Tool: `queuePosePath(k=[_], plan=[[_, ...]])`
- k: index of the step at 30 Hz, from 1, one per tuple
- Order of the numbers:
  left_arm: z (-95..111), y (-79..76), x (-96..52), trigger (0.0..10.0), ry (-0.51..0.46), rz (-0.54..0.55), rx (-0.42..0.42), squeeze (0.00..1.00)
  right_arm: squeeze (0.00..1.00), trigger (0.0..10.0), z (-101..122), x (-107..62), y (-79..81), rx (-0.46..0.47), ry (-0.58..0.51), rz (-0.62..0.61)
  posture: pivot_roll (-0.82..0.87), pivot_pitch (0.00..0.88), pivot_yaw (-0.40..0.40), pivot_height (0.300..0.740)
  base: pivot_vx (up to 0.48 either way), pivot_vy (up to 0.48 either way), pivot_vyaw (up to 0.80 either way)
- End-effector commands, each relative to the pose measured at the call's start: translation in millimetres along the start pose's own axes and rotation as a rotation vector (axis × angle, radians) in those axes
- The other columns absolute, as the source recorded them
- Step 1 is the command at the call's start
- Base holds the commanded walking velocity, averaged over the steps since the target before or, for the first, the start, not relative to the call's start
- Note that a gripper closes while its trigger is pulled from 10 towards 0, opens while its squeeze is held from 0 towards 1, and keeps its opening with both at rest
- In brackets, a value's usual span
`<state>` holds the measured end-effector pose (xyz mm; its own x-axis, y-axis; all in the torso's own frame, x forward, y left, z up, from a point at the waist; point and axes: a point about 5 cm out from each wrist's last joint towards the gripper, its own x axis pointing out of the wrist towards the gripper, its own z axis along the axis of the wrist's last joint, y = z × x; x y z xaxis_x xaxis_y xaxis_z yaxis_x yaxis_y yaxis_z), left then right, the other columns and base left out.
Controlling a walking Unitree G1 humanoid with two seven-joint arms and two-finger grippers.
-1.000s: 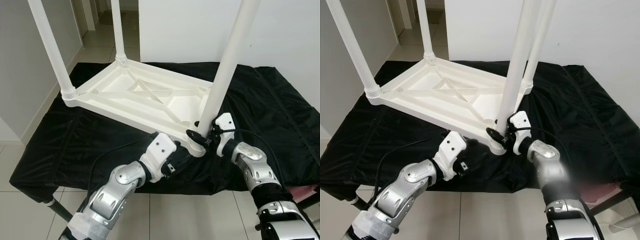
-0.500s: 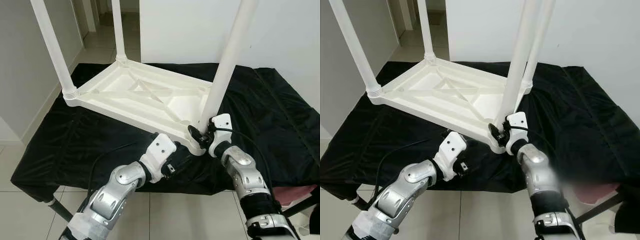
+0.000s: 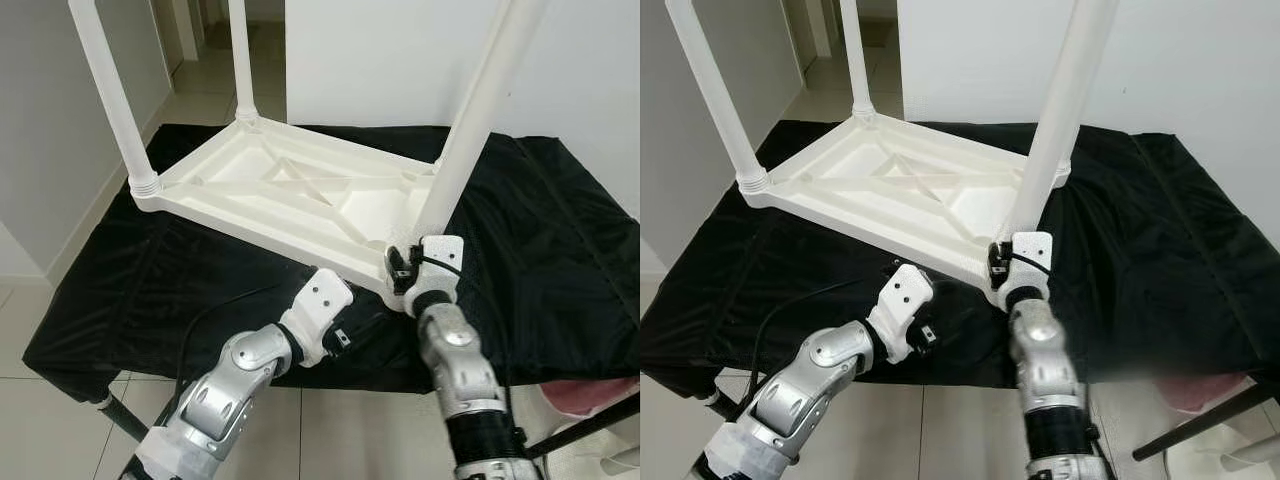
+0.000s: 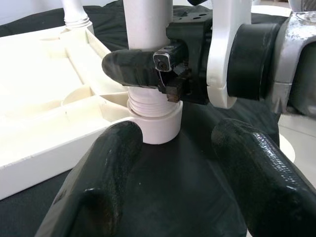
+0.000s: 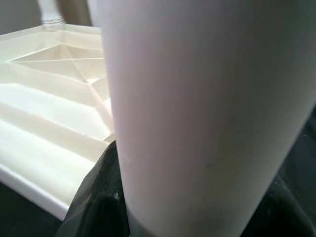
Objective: Building children table
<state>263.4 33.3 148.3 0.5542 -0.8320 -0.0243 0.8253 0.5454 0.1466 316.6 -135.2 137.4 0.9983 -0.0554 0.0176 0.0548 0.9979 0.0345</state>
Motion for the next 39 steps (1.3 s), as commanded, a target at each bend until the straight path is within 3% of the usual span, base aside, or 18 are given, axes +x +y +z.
queuePosePath(k=[1,9,10,17,18,19,20,26,33,39], plan=[[-1.4,-3.9,1.0,10.0,0.003,-0.049,-0.002,0.0,0.0,10.0,-16.9,-4.9,0.6,0.022,0.084,-0.05,-0.02,0.019,-0.008,0.74,0.0,0.0,0.0],[-1.4,-4.8,1.0,10.0,0.001,-0.052,-0.002,0.0,0.0,10.0,-9.5,-5.4,4.7,0.026,0.051,0.002,-0.01,0.015,-0.011,0.74,0.0,0.0,0.0],[-1.5,-4.6,0.9,10.0,0.001,-0.051,-0.002,0.0,1.0,10.0,-7.5,-5.5,3.7,0.04,0.042,0.012,-0.01,0.014,-0.013,0.74,0.0,0.0,0.0],[-1.3,-5.7,1.1,10.0,-0.001,-0.047,-0.004,0.0,1.0,10.0,1.9,-3.7,-5.4,0.053,-0.007,0.067,-0.01,0.015,-0.018,0.74,0.0,0.0,0.0],[-1.6,-5.7,0.8,10.0,0.0,-0.046,-0.004,0.0,0.46,10.0,2.0,-3.7,-7.5,0.054,-0.005,0.105,-0.01,0.016,-0.02,0.74,0.0,0.0,0.0],[-1.6,-5.7,0.8,10.0,0.0,-0.046,-0.004,0.0,0.46,10.0,2.0,-3.7,-7.5,0.054,-0.005,0.105,-0.01,0.016,-0.02,0.74,0.0,0.0,0.0],[-2.0,-5.0,0.6,10.0,0.001,-0.044,-0.004,0.0,0.0,10.0,2.3,-3.6,-10.0,0.062,-0.001,0.164,-0.01,0.016,-0.021,0.74,0.0,0.0,0.0],[-1.6,-3.7,0.8,10.0,-0.001,-0.037,-0.005,0.0,0.0,10.0,4.8,-2.0,-15.7,0.045,-0.007,0.274,-0.01,0.021,-0.022,0.74,0.0,0.0,0.0],[-0.5,-2.0,1.0,10.0,-0.002,-0.03,-0.005,0.0,0.0,10.0,14.0,14.9,-31.6,-0.113,-0.032,0.561,-0.02,0.029,-0.015,0.74,0.0,0.0,0.0],[0.4,-0.7,1.4,10.0,-0.004,-0.026,-0.003,0.0,0.0,10.0,11.1,21.9,-31.3,-0.164,0.004,0.658,-0.01,0.03,-0.017,0.74,0.0,0.0,0.0]])
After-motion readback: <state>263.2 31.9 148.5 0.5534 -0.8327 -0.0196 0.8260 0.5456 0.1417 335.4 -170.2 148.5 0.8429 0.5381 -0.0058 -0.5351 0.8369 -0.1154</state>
